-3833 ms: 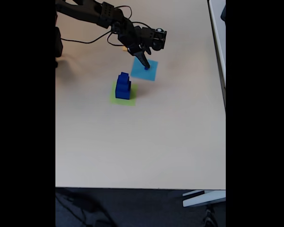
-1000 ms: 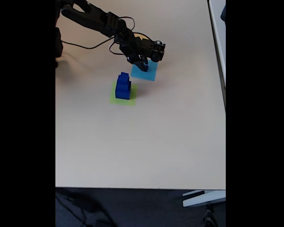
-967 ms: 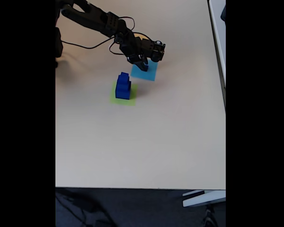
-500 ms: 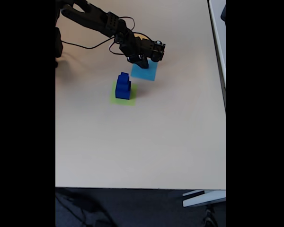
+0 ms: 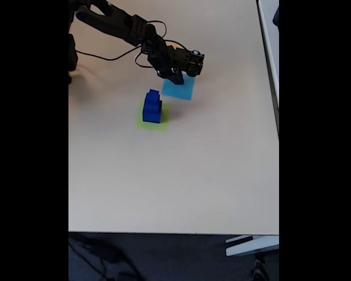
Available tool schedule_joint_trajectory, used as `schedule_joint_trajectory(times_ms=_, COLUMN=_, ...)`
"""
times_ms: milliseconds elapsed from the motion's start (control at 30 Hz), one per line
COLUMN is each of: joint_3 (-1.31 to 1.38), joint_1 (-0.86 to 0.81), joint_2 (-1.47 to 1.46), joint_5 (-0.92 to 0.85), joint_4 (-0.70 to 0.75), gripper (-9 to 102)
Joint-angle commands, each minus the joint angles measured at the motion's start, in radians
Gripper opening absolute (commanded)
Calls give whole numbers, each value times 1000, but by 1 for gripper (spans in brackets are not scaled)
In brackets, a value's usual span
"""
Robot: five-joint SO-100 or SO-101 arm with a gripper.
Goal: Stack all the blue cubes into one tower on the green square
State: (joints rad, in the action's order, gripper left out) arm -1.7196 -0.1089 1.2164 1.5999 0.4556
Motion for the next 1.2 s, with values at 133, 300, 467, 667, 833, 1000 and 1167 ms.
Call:
schedule_joint_trajectory(times_ms=133, joint_3=55, joint_1=-11, joint_2=29, joint_5=-18, joint_4=5, gripper=0)
schedule_joint_trajectory(times_ms=300, joint_3=55, joint_1=-11, joint_2=34, joint_5=-23, joint_4=5, gripper=0)
schedule_joint_trajectory(times_ms=467, joint_3=58, joint_1=-14, joint_2=58, joint_5=-49, joint_4=6, gripper=0)
schedule_joint_trajectory(times_ms=667, joint_3=100, joint_1=-23, joint_2=83, joint_5=-94, joint_4=49, gripper=0)
schedule_joint_trajectory(times_ms=833, joint_3=190, joint_1=-28, joint_2=81, joint_5=-114, joint_4=140, gripper=0)
schedule_joint_trajectory(times_ms=1000, joint_3=293, joint_1=-34, joint_2=78, joint_5=-152, joint_4=219, gripper=0)
schedule_joint_trajectory(times_ms=1167, joint_3=316, joint_1=-40, joint_2=107, joint_5=-187, joint_4=229, gripper=0)
